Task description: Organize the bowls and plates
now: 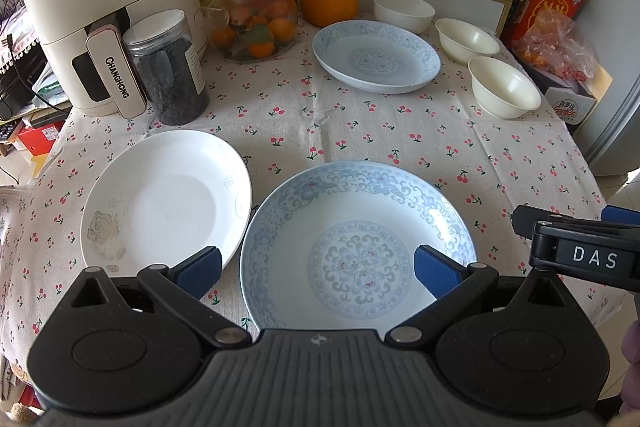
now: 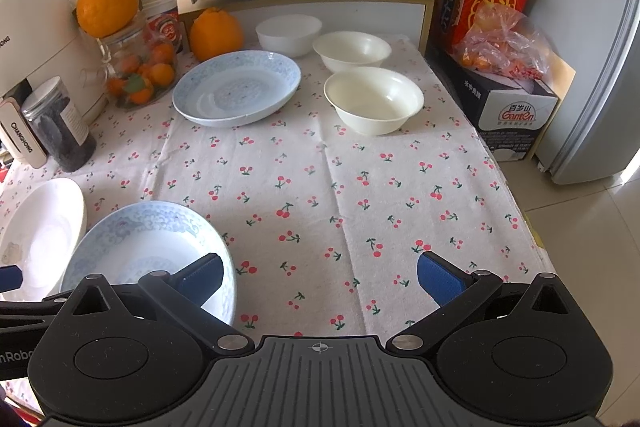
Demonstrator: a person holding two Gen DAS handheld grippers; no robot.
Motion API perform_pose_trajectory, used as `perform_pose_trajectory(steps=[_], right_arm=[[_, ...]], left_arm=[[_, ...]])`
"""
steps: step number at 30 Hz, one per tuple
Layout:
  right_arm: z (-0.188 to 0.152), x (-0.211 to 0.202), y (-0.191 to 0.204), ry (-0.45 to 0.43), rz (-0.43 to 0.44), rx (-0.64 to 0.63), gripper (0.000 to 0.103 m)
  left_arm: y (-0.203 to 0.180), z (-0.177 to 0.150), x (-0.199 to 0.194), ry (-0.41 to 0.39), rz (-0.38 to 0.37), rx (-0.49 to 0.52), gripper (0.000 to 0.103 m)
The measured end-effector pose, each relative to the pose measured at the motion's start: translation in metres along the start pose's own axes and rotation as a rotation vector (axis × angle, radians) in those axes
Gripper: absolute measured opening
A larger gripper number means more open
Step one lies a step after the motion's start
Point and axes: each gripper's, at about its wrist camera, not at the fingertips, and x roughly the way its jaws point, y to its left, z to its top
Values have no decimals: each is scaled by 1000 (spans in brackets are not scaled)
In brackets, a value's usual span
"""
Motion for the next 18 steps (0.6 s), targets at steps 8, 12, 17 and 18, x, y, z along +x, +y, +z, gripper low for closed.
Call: perform_pose_trajectory(steps=[8, 12, 17, 18], right_arm=[[0, 0, 0, 1, 0, 1, 103], [0, 0, 0, 2, 0, 0, 103], [-1, 1, 2, 3, 1, 1, 103], [-2, 1, 2, 3, 1, 1, 103]], left_arm=[[0, 0, 0, 1, 0, 0, 103], [0, 0, 0, 3, 0, 0, 103], [0, 0, 0, 1, 0, 0, 103], [0, 0, 0, 1, 0, 0, 103]])
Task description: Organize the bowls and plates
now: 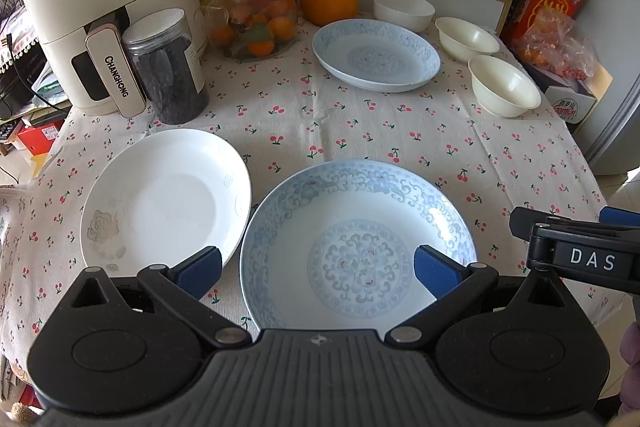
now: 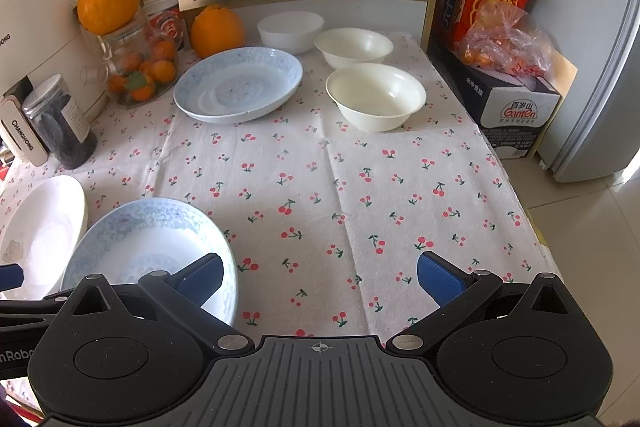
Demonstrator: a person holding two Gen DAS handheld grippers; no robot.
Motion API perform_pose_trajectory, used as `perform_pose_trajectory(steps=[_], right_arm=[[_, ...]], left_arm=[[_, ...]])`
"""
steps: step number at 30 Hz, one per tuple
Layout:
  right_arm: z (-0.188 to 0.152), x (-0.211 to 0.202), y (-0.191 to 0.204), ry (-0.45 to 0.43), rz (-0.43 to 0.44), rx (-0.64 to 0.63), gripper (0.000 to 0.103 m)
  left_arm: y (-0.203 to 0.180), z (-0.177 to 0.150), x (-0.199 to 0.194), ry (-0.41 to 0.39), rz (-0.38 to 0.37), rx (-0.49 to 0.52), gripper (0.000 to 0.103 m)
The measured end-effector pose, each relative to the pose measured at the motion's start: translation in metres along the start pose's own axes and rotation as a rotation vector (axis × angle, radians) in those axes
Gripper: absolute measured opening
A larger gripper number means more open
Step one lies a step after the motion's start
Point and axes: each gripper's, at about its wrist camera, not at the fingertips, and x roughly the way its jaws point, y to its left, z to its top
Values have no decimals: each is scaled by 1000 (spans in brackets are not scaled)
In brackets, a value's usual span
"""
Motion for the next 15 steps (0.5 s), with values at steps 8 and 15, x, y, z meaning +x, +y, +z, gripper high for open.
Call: perform_pose_trajectory(steps=[8, 15], right_arm=[[1, 0, 0, 0, 0, 0, 103], [1, 0, 0, 2, 0, 1, 103]], left_arm=[[0, 0, 0, 1, 0, 0, 103], [0, 0, 0, 2, 0, 0, 103]])
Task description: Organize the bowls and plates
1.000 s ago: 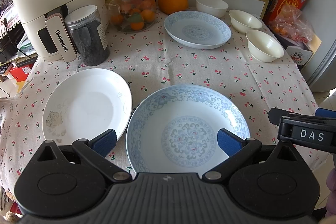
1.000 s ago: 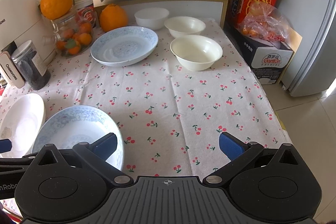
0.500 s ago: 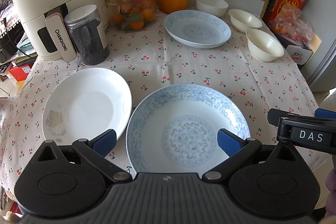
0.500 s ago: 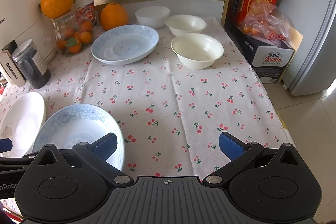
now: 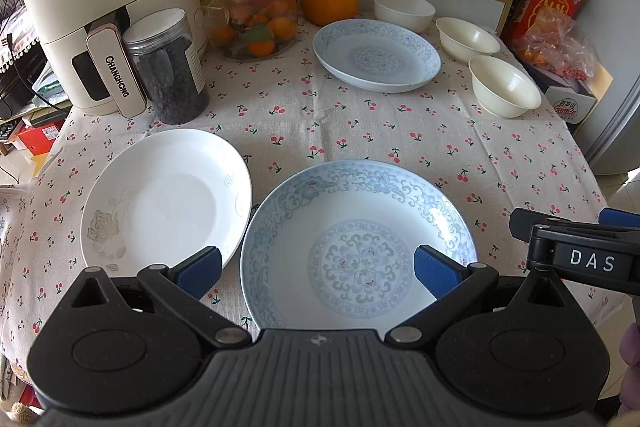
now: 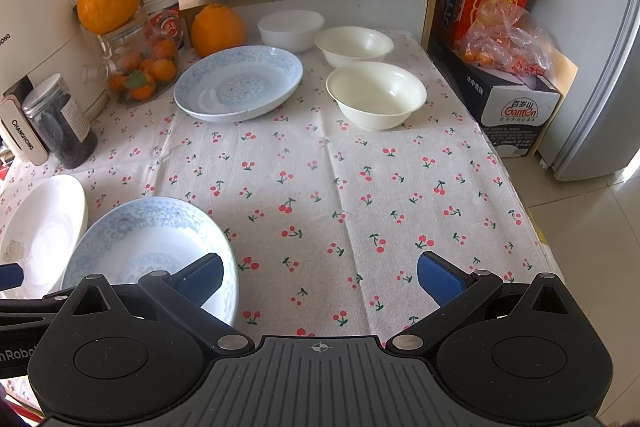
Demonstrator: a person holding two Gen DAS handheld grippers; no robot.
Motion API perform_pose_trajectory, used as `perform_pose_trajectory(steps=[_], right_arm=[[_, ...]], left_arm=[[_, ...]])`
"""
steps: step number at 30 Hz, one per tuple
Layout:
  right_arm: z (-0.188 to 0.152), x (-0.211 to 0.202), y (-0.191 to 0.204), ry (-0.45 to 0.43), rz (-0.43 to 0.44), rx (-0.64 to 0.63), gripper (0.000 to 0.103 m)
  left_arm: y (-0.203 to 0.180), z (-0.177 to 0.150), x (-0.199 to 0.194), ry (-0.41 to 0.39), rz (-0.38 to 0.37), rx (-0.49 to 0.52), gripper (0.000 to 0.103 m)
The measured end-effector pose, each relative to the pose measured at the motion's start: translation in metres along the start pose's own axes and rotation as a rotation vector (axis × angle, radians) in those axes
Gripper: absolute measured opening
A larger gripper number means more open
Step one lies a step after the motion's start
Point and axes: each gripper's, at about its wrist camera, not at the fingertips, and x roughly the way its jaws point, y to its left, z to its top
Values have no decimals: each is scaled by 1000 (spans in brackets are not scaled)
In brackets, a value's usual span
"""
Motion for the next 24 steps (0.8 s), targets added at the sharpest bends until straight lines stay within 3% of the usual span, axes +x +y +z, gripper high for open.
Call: perform_pose_trajectory(steps=[13, 24], right_arm=[[1, -1, 0, 16, 11, 4, 103], [27, -1, -1, 28, 13, 25, 103]], left_arm=[[1, -4, 5, 3, 3, -9, 102], [12, 17, 1, -3, -26, -57, 103]])
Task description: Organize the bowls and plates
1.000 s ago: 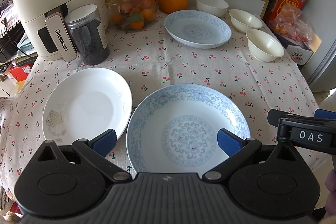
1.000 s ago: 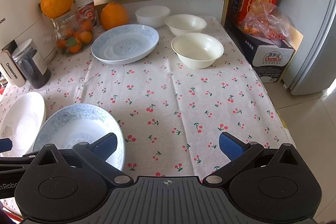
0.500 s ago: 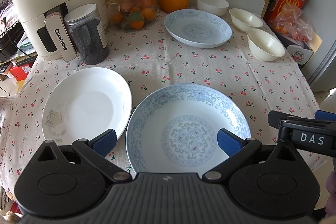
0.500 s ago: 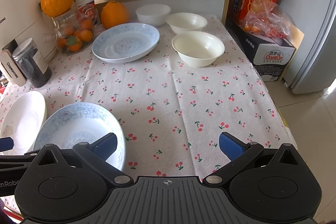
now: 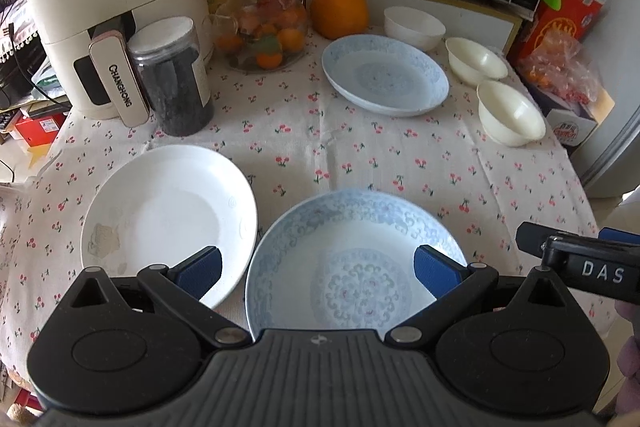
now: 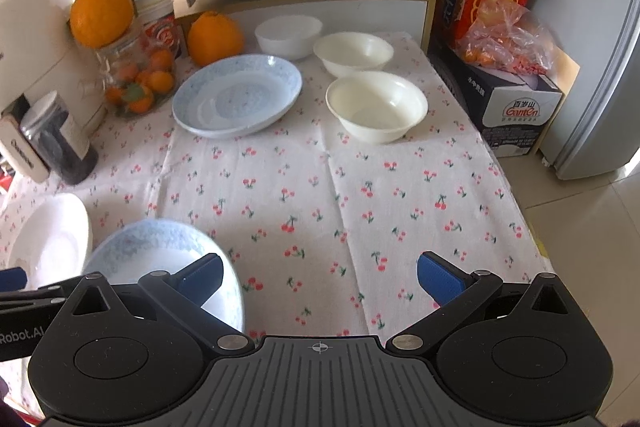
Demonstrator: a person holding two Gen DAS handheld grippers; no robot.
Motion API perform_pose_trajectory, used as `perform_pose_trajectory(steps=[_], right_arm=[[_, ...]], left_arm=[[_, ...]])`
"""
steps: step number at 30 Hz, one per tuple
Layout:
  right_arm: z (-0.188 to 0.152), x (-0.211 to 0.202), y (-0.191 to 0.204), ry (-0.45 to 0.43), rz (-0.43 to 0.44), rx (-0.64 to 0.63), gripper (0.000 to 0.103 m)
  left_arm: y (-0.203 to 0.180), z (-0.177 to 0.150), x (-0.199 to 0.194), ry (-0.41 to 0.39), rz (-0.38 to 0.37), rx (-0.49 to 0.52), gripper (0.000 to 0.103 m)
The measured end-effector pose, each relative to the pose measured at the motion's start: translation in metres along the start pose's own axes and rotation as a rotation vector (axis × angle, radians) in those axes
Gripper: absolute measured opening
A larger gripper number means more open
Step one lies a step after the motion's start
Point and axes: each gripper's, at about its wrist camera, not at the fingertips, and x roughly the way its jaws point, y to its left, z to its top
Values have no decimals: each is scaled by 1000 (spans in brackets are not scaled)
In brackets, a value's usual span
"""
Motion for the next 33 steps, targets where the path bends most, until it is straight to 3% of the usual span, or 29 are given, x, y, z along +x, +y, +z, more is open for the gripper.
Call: perform_pose_trajectory(steps=[26, 33], right_arm=[[88, 26, -2, -10, 94, 106, 103], [111, 45, 2, -8, 165, 110, 103]], left_arm=[[14, 72, 18, -63, 10, -111, 102], [12, 92, 32, -73, -8, -135, 101]])
